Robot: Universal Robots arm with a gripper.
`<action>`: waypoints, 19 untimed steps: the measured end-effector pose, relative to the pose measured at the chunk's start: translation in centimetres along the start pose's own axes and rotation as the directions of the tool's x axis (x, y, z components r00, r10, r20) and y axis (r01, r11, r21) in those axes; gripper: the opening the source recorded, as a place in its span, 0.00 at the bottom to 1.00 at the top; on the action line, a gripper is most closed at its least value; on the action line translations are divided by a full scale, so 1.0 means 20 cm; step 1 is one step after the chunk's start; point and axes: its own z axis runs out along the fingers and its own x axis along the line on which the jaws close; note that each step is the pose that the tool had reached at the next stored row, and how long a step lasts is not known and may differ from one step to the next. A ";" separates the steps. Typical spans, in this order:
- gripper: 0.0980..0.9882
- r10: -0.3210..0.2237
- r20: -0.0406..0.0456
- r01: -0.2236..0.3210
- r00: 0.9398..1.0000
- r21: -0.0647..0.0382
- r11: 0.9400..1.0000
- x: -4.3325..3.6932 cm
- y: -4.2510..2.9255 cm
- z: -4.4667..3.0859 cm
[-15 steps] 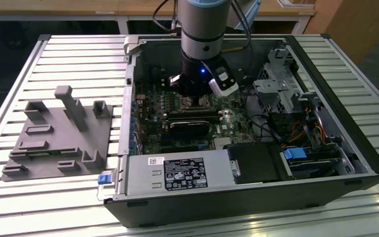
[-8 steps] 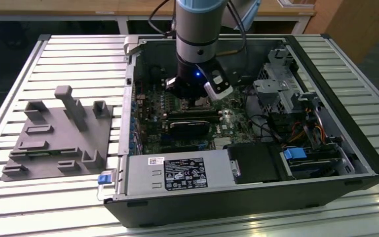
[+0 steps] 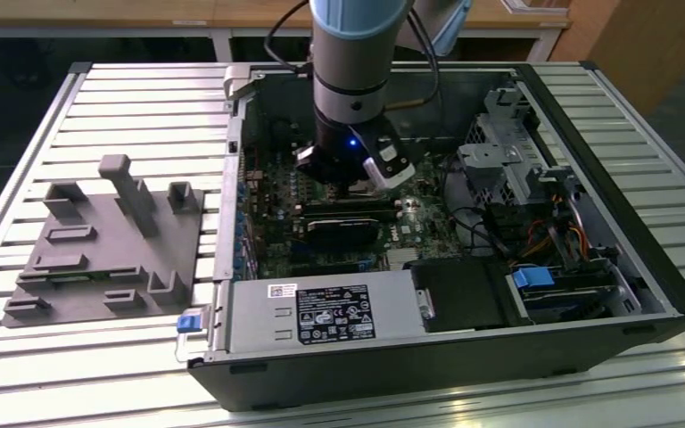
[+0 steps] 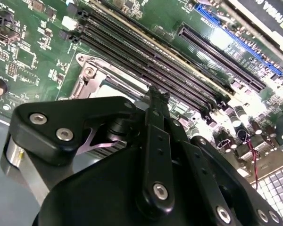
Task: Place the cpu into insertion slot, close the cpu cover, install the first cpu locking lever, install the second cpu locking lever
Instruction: 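Install the second cpu locking lever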
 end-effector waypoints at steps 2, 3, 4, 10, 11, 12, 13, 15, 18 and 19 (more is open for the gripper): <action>0.01 0.001 0.000 -0.001 1.000 -0.013 1.000 0.012 -0.012 -0.002; 0.01 0.001 0.000 -0.001 1.000 -0.018 1.000 0.018 -0.017 -0.003; 0.01 0.001 0.000 -0.001 1.000 -0.021 1.000 0.023 -0.021 -0.004; 0.01 0.001 0.001 -0.001 1.000 -0.038 0.999 0.052 -0.030 0.018; 0.01 0.001 0.001 -0.001 1.000 -0.039 0.999 0.054 -0.031 0.025; 0.01 0.001 0.001 -0.001 1.000 -0.040 0.999 0.055 -0.032 0.033; 0.01 0.001 0.001 -0.001 1.000 -0.041 0.999 0.056 -0.034 0.040; 0.01 0.001 0.001 -0.001 1.000 -0.044 0.999 0.058 -0.036 0.050; 0.01 0.002 0.001 -0.002 1.000 -0.059 0.998 0.062 -0.051 0.050; 0.01 0.002 0.001 -0.002 1.000 -0.065 0.998 0.063 -0.058 0.049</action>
